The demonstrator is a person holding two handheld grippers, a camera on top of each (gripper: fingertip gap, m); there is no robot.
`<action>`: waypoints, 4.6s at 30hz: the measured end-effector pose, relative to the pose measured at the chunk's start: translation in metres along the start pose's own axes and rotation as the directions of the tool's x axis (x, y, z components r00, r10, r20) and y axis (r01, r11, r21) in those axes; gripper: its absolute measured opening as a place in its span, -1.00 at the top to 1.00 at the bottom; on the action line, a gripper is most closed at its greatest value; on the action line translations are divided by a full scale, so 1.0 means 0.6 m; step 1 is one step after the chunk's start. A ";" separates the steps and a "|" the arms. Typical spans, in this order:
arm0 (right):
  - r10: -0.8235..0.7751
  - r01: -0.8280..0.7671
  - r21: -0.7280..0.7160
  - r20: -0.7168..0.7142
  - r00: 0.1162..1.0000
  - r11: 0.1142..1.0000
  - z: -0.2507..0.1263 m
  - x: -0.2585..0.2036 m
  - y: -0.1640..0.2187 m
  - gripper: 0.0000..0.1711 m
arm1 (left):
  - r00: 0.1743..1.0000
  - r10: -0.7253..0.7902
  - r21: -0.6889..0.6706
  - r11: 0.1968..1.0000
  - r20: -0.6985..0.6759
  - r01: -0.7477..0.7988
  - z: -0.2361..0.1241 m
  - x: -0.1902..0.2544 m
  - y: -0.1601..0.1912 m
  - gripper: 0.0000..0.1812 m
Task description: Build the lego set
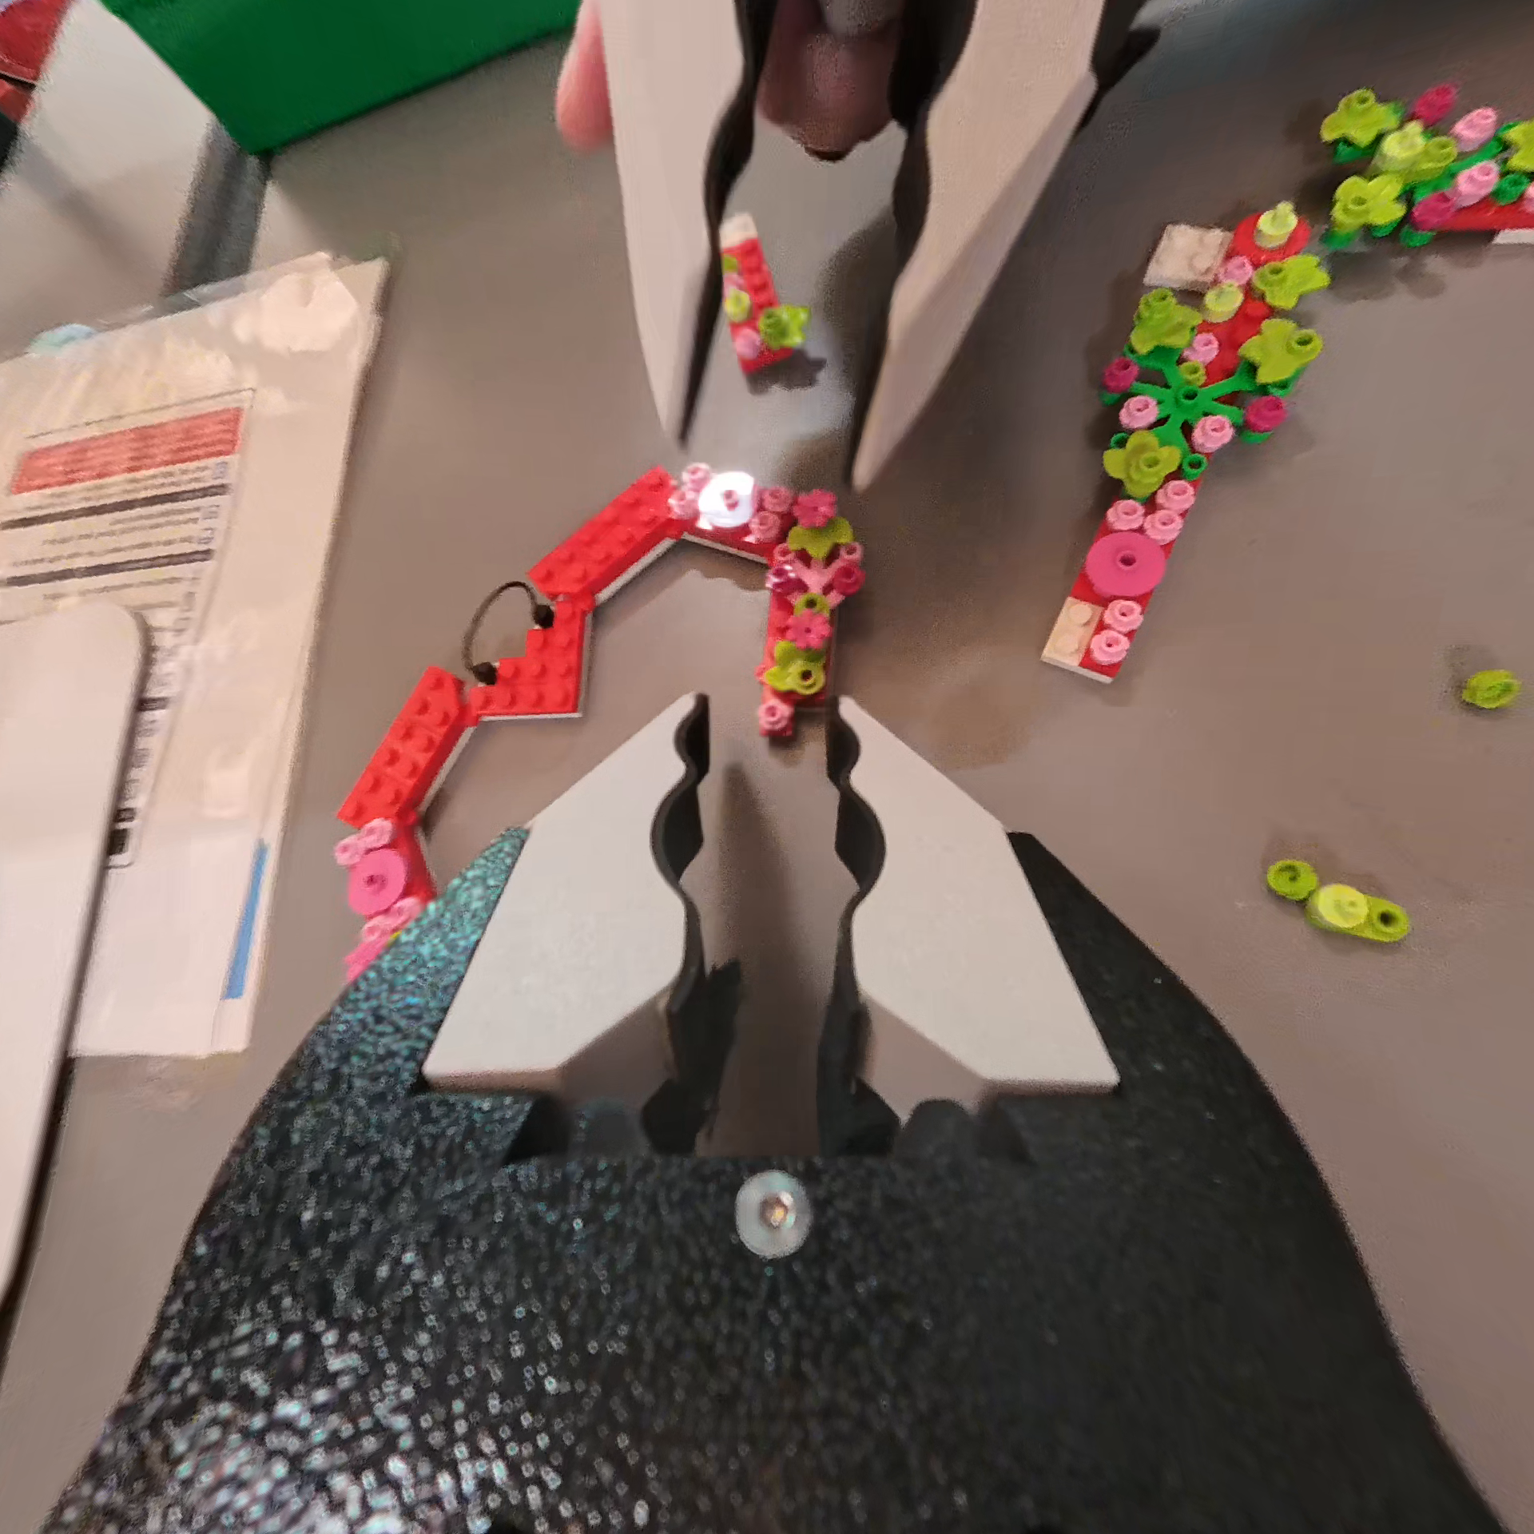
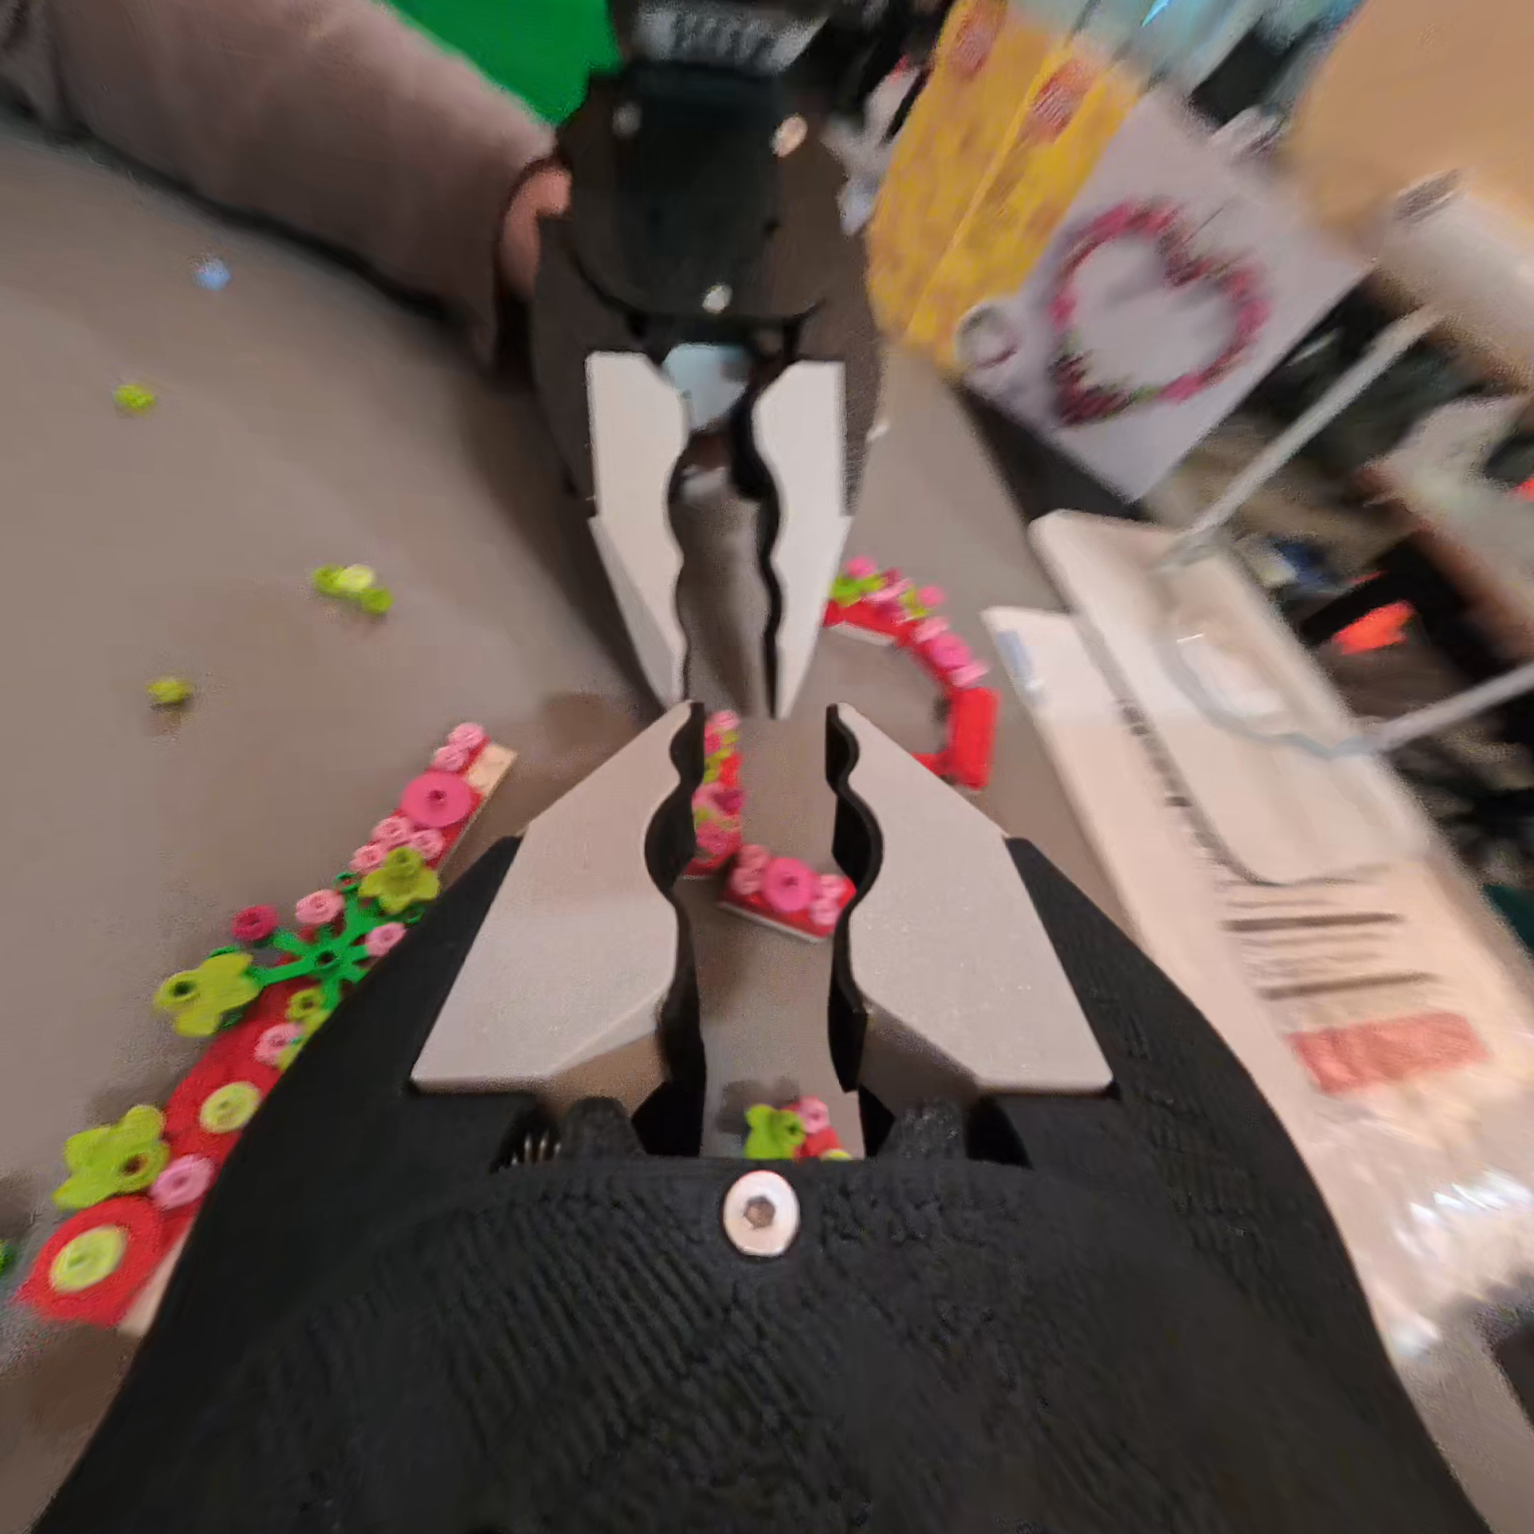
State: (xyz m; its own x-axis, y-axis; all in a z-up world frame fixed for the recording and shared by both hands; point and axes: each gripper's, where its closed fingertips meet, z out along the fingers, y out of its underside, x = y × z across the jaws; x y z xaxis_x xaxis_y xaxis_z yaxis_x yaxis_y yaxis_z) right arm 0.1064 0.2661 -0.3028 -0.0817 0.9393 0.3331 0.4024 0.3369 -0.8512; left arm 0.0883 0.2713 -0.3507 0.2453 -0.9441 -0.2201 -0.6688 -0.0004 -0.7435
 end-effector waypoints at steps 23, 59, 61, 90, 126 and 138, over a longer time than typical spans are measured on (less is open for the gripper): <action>-0.081 0.250 0.037 -0.892 0.445 0.967 -0.223 0.132 0.005 0.83 | 0.489 -0.515 0.687 0.668 0.704 -0.286 -0.523 -0.049 -0.133 0.79; -0.010 0.105 0.021 -0.957 0.289 0.994 -0.292 0.109 0.035 1.00 | 0.336 -0.396 0.497 0.810 0.855 -0.311 -0.444 0.051 0.028 1.00; -0.007 0.101 0.024 -0.954 0.300 0.995 -0.289 0.114 0.038 1.00 | 0.373 -0.335 0.464 0.818 0.865 -0.339 -0.426 0.062 0.011 1.00; -0.055 0.093 -0.026 -0.944 0.325 0.995 -0.274 0.120 0.045 1.00 | 0.747 0.111 0.372 0.814 0.656 -0.447 -0.243 0.201 -0.080 1.00; -0.001 0.058 0.017 -0.956 0.294 0.998 -0.292 0.120 0.054 1.00 | 0.612 0.047 0.317 0.823 0.789 -0.471 -0.283 0.162 -0.068 1.00; -0.071 0.085 -0.045 -0.941 0.331 0.995 -0.271 0.116 0.047 1.00 | 0.630 -0.015 0.363 0.828 0.777 -0.428 -0.290 0.152 -0.062 1.00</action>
State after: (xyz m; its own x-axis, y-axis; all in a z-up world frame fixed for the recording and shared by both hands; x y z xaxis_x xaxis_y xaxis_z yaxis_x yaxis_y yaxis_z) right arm 0.2605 0.3304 -0.2376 0.8026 0.2262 0.5520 0.4344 0.4125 -0.8007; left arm 0.0133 0.1280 -0.2334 0.7097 -0.3385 -0.6178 -0.4035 0.5235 -0.7504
